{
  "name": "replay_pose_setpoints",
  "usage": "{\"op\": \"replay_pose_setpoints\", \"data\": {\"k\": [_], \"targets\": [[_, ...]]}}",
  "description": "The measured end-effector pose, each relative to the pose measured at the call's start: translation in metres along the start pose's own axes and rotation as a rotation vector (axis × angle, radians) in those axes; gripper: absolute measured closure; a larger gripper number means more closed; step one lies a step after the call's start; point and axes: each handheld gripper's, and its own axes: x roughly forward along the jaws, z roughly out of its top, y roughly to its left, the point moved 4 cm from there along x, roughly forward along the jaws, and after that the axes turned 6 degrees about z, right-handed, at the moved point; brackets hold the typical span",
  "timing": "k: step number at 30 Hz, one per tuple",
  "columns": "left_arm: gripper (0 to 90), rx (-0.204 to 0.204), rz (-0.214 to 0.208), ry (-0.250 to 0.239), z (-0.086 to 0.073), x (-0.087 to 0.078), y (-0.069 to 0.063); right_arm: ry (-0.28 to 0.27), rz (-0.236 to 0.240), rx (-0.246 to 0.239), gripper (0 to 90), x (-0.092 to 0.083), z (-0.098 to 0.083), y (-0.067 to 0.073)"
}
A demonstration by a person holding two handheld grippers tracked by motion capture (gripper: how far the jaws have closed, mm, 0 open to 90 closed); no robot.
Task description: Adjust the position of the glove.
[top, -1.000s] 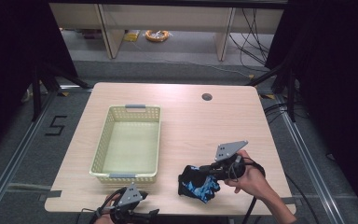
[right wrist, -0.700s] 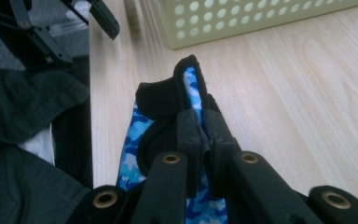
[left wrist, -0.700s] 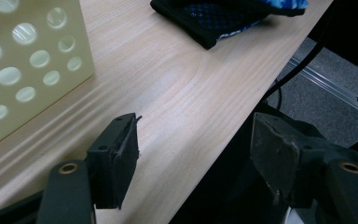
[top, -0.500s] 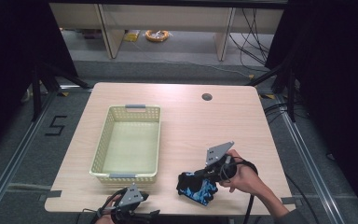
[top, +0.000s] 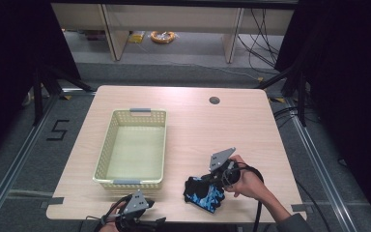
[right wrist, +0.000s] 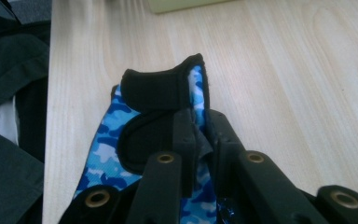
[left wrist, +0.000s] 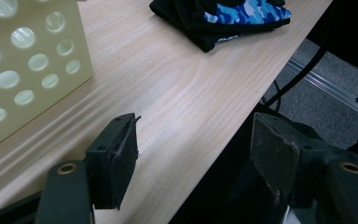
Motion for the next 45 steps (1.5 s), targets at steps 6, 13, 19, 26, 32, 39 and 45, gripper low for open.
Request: {"op": "replay_pose_setpoints", "data": {"k": [6, 13, 19, 26, 32, 39, 45], "targets": [[31.5, 0.019, -0.010, -0.021, 0.003, 0.002, -0.004, -0.027, -0.056, 0.067, 74.0, 0.001, -0.003, 0.000], [31.7, 0.044, 0.004, -0.019, 0.010, 0.005, -0.006, -0.160, -0.242, 0.188, 73.2, -0.025, -0.015, 0.017], [32.6, 0.061, -0.004, -0.036, 0.019, 0.009, -0.013, -0.229, -0.300, 0.365, 71.5, -0.034, -0.041, 0.045], [36.0, 0.066, -0.022, -0.061, 0.035, 0.019, -0.021, -0.167, -0.334, 0.394, 71.4, -0.027, -0.069, 0.063], [38.5, 0.118, -0.043, -0.034, 0.048, 0.035, -0.024, -0.142, -0.322, 0.400, 71.1, -0.015, -0.071, 0.059], [43.5, 0.200, -0.020, -0.032, 0.060, 0.050, -0.022, -0.174, -0.319, 0.382, 70.8, -0.011, -0.067, 0.052], [48.2, 0.186, -0.039, -0.030, 0.066, 0.063, -0.022, -0.130, -0.297, 0.397, 70.6, -0.004, -0.066, 0.052]]}}
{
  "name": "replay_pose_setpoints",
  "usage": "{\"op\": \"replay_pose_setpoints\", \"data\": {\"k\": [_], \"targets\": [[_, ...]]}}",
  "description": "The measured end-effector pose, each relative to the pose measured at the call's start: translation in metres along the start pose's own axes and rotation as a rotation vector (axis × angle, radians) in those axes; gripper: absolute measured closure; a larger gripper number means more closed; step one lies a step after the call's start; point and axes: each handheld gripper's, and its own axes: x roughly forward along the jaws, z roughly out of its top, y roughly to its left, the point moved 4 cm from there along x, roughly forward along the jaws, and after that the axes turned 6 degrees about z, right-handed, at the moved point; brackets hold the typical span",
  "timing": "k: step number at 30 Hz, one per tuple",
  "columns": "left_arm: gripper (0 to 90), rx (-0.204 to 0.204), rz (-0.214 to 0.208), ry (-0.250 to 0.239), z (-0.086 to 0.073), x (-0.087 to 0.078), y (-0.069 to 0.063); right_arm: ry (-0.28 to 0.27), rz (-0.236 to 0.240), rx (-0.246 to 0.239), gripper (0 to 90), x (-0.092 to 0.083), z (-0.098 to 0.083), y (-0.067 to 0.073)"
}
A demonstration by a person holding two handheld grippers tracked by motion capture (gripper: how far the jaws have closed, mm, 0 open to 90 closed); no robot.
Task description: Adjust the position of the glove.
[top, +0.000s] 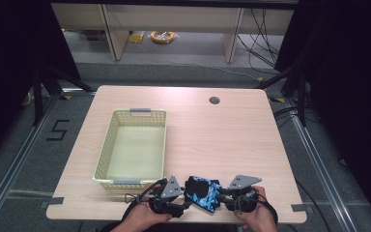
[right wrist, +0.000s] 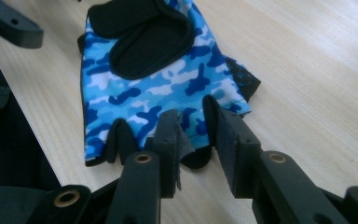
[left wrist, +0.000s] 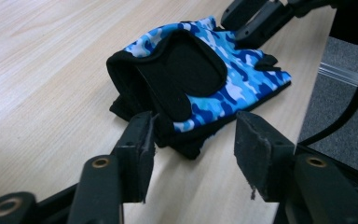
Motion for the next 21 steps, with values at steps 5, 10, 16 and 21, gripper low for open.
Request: {"op": "replay_pose_setpoints", "data": {"k": [5, 10, 16, 21], "targets": [[49.8, 0.002, -0.033, 0.023, 0.002, 0.010, 0.004, 0.013, 0.006, -0.019, 77.2, 0.004, -0.002, -0.001], [58.5, -0.016, -0.041, 0.039, 0.005, 0.017, 0.005, 0.019, 0.032, 0.013, 86.5, 0.004, -0.005, -0.001], [81.4, -0.010, -0.021, 0.026, 0.007, 0.017, 0.005, -0.005, 0.021, 0.011, 88.4, 0.001, -0.004, -0.002], [84.7, -0.043, -0.043, -0.004, 0.010, 0.005, -0.002, -0.039, 0.026, -0.004, 88.5, -0.009, 0.001, -0.002]]}}
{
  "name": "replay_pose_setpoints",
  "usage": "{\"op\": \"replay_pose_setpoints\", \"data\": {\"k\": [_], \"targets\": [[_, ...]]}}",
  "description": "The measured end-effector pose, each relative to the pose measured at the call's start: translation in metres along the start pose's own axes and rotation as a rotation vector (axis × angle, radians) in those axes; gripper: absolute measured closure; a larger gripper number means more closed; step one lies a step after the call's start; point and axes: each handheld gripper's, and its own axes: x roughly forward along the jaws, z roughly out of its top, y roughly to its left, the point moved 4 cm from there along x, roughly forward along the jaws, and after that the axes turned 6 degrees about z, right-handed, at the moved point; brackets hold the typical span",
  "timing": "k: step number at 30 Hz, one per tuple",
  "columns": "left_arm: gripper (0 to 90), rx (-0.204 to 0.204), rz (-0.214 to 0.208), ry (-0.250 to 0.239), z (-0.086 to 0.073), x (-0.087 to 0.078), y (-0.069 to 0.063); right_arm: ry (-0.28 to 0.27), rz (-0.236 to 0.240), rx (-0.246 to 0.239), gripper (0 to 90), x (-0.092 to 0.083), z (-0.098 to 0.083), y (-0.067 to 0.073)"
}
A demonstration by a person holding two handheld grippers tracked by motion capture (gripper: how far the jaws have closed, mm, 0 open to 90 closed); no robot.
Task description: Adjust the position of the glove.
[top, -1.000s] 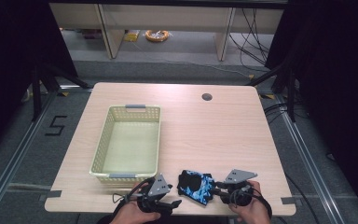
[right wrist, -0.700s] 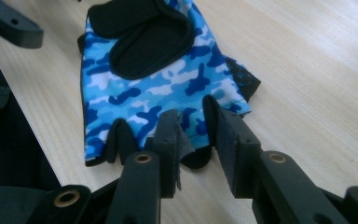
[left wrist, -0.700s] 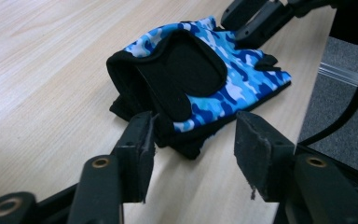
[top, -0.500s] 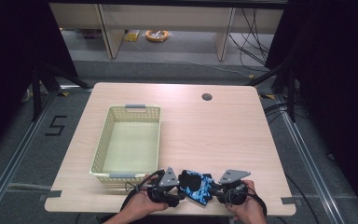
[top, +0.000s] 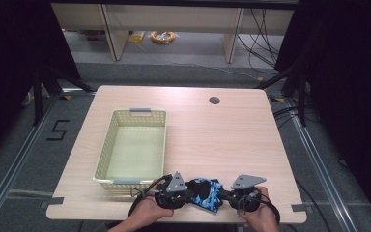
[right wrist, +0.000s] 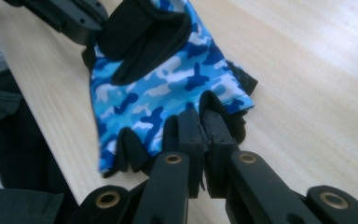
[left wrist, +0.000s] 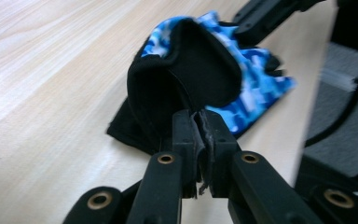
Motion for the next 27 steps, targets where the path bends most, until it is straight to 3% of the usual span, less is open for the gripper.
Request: {"op": "replay_pose_setpoints", "data": {"k": [1, 4, 5, 7, 9, 11, 12, 13, 14, 17, 18, 20, 21, 24, 27], "targets": [[84.9, 0.029, -0.009, -0.002, 0.001, -0.004, -0.001, -0.006, 0.000, -0.006, 88.5, -0.002, 0.002, 0.000], [85.0, -0.047, -0.048, -0.035, 0.003, -0.012, -0.010, -0.022, -0.013, -0.023, 88.5, -0.009, 0.011, 0.002], [85.0, -0.024, -0.048, -0.029, 0.003, -0.013, -0.010, -0.024, -0.020, -0.038, 88.5, -0.012, 0.014, 0.003], [84.9, -0.058, -0.070, -0.037, 0.003, -0.013, -0.015, -0.019, -0.033, -0.061, 88.5, -0.014, 0.019, 0.003], [84.4, -0.051, -0.065, -0.031, 0.002, -0.010, -0.014, 0.008, -0.049, -0.091, 88.5, -0.012, 0.024, 0.001], [84.3, -0.048, -0.056, -0.024, 0.001, -0.005, -0.009, 0.021, -0.064, -0.086, 88.5, -0.007, 0.026, 0.000], [84.3, -0.087, -0.067, -0.012, -0.001, -0.002, -0.007, 0.032, -0.068, -0.091, 88.5, -0.005, 0.026, -0.002], [84.1, -0.105, -0.072, -0.002, -0.003, 0.001, -0.005, 0.038, -0.065, -0.085, 88.5, -0.002, 0.026, -0.004], [83.9, -0.088, -0.071, 0.010, -0.006, 0.004, -0.002, 0.044, -0.067, -0.080, 88.4, 0.001, 0.025, -0.006], [82.6, -0.130, -0.076, 0.028, -0.013, 0.009, -0.001, 0.071, -0.049, -0.050, 87.9, 0.007, 0.017, -0.011], [81.6, -0.107, -0.070, 0.033, -0.013, 0.008, 0.001, 0.064, -0.051, -0.045, 87.3, 0.010, 0.016, -0.011], [77.7, -0.112, -0.074, 0.027, -0.011, 0.007, 0.001, 0.091, -0.040, -0.034, 85.9, 0.012, 0.012, -0.011], [75.3, -0.135, -0.083, 0.027, -0.011, 0.007, -0.002, 0.080, -0.050, -0.030, 84.5, 0.014, 0.011, -0.011], [69.3, -0.126, -0.094, 0.027, -0.011, 0.005, -0.002, 0.083, -0.050, -0.026, 80.1, 0.013, 0.011, -0.012], [64.0, -0.140, -0.094, 0.018, -0.012, -0.001, -0.002, 0.037, -0.070, 0.000, 73.4, 0.009, 0.013, -0.014]]}}
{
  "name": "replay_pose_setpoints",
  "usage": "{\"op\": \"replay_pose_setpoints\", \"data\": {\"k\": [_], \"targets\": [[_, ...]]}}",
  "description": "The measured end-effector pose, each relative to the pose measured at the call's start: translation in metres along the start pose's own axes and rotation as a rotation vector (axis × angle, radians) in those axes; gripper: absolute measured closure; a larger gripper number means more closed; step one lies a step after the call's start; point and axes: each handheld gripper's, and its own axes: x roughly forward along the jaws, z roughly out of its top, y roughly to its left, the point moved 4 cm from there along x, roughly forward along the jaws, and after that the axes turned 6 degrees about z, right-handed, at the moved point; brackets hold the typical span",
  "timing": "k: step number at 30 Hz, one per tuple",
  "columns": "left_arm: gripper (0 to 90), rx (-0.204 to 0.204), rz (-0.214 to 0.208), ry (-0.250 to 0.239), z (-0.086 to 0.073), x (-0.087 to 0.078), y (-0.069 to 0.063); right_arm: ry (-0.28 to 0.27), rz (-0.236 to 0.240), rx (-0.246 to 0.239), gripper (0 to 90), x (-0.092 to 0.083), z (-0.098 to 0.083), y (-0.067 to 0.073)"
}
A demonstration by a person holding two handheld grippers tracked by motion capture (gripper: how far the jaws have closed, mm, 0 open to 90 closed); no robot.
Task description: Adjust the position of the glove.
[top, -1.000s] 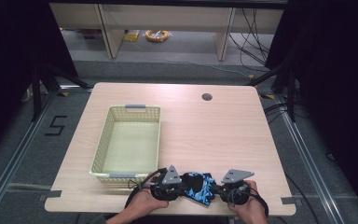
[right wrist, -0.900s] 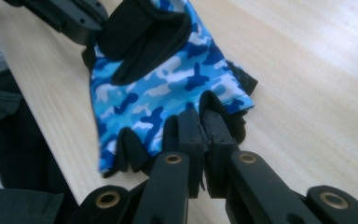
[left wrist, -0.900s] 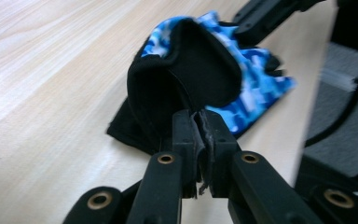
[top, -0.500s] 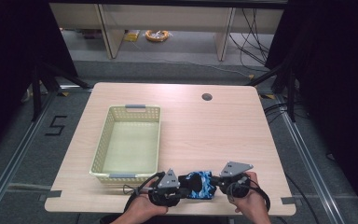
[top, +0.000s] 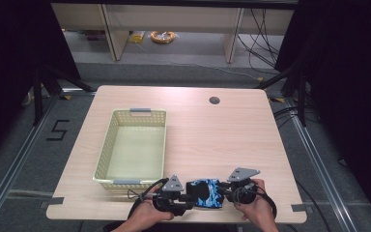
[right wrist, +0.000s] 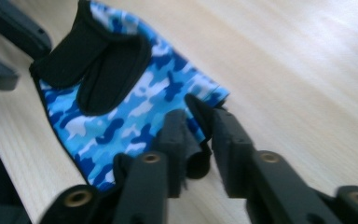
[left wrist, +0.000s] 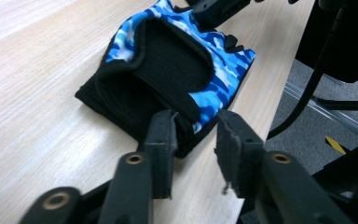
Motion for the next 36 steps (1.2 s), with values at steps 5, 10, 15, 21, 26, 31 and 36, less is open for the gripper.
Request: {"op": "replay_pose_setpoints", "data": {"k": [5, 10, 15, 21, 26, 31, 36], "targets": [[59.0, -0.039, 0.030, -0.029, -0.003, -0.014, 0.007, -0.096, 0.013, 0.097, 64.3, -0.015, -0.001, -0.001], [53.0, -0.071, 0.069, -0.054, -0.003, -0.023, 0.014, -0.148, 0.025, 0.228, 54.6, -0.019, -0.005, 0.002], [48.8, -0.091, 0.084, -0.037, -0.003, -0.023, 0.016, -0.110, 0.013, 0.309, 45.0, -0.006, -0.009, -0.002], [47.4, -0.122, 0.096, -0.024, -0.005, -0.018, 0.020, -0.034, 0.029, 0.309, 45.3, 0.007, -0.010, 0.000], [47.3, -0.128, 0.091, -0.014, -0.006, -0.017, 0.020, -0.012, 0.012, 0.245, 61.3, 0.011, -0.009, 0.005], [47.8, -0.130, 0.074, -0.003, -0.006, -0.015, 0.019, -0.030, 0.031, 0.216, 75.9, 0.012, -0.011, 0.006], [49.3, -0.186, 0.030, 0.001, -0.007, -0.013, 0.018, -0.048, 0.042, 0.240, 78.5, 0.011, -0.013, 0.007]]}}
